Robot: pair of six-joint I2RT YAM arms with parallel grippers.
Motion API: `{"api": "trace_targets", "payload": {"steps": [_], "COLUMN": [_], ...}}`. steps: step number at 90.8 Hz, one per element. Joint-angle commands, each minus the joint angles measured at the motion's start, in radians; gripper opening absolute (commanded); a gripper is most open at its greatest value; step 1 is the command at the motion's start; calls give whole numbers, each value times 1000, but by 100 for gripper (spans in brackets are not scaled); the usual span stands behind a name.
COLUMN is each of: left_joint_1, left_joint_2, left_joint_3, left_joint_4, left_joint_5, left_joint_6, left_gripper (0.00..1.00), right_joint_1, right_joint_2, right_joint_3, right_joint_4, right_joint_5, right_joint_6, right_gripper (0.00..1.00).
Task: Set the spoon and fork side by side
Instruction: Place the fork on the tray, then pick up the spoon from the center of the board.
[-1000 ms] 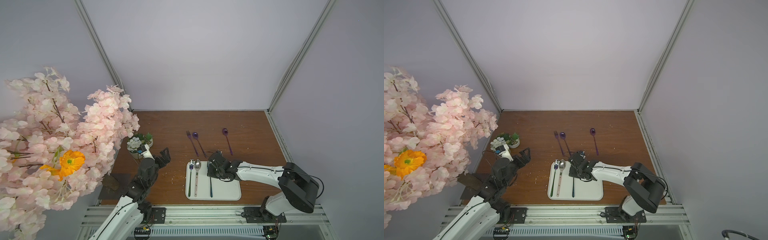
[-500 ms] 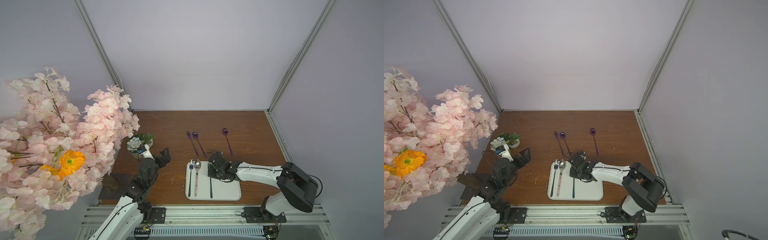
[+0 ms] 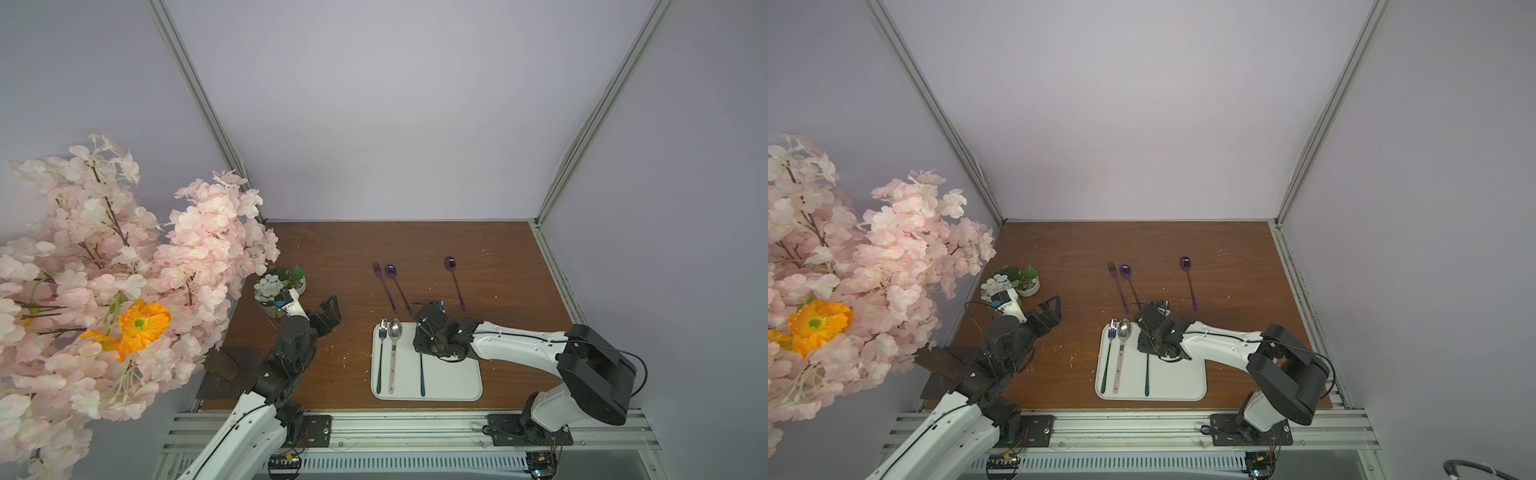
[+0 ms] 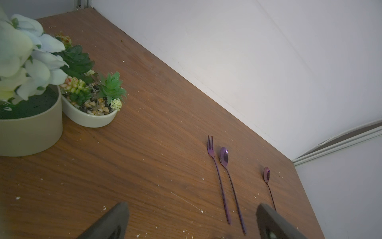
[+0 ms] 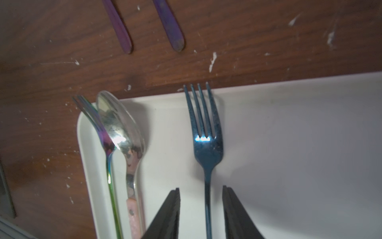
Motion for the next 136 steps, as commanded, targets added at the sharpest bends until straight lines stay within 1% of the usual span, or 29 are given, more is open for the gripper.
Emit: {"api": "trace_targets", "payload": {"steps": [1, 12, 18, 28, 36, 41, 45, 55, 61, 71, 79, 91, 98, 108, 120, 136], "left_joint_1": [7, 7, 7, 7, 7, 7, 7, 7, 7, 7, 7, 7, 7, 7, 7, 7], "left_joint_2": [-3, -1, 5, 15, 26, 35, 44, 76, 99, 131, 149, 176, 191, 205, 201, 185], "left_joint_3": [-8, -8, -8, 0, 4, 5, 7, 23, 35, 47, 57, 68, 73, 78, 77, 78], "left_joint_4": [8, 7, 9, 10, 12, 18, 23, 24, 15, 12, 15, 16, 17, 19, 22, 14], "left_joint_5": [1, 1, 2, 5, 8, 15, 23, 47, 58, 72, 87, 101, 103, 104, 100, 86], "left_joint_6": [-1, -1, -3, 0, 4, 5, 9, 19, 26, 30, 34, 39, 38, 32, 26, 26], "left_gripper": [99, 99, 99, 99, 99, 99, 99, 99, 99, 98, 99, 99, 99, 99, 99, 99], "right_joint_1": [7, -23, -95, -257, -364, -422, -466, -537, -566, -599, -614, -624, -628, -633, -645, -655], "right_joint_2": [-73, -103, -102, -73, 2, 59, 109, 238, 324, 444, 497, 515, 526, 554, 595, 626], "right_joint_3": [83, 196, 246, 302, 368, 406, 435, 503, 552, 605, 621, 605, 595, 602, 626, 651], "right_joint_4": [-143, -282, -324, -311, -293, -270, -244, -181, -175, -165, -154, -123, -110, -101, -100, -123], "right_joint_5": [83, 182, 187, 128, 129, 121, 90, 6, -17, -31, -20, 7, -8, -17, -19, 17], "right_joint_6": [-68, -198, -300, -495, -637, -697, -736, -820, -862, -898, -902, -903, -909, -919, -931, -944], "right_gripper": [44, 53, 54, 55, 57, 57, 57, 55, 52, 46, 44, 43, 43, 41, 34, 24]}}
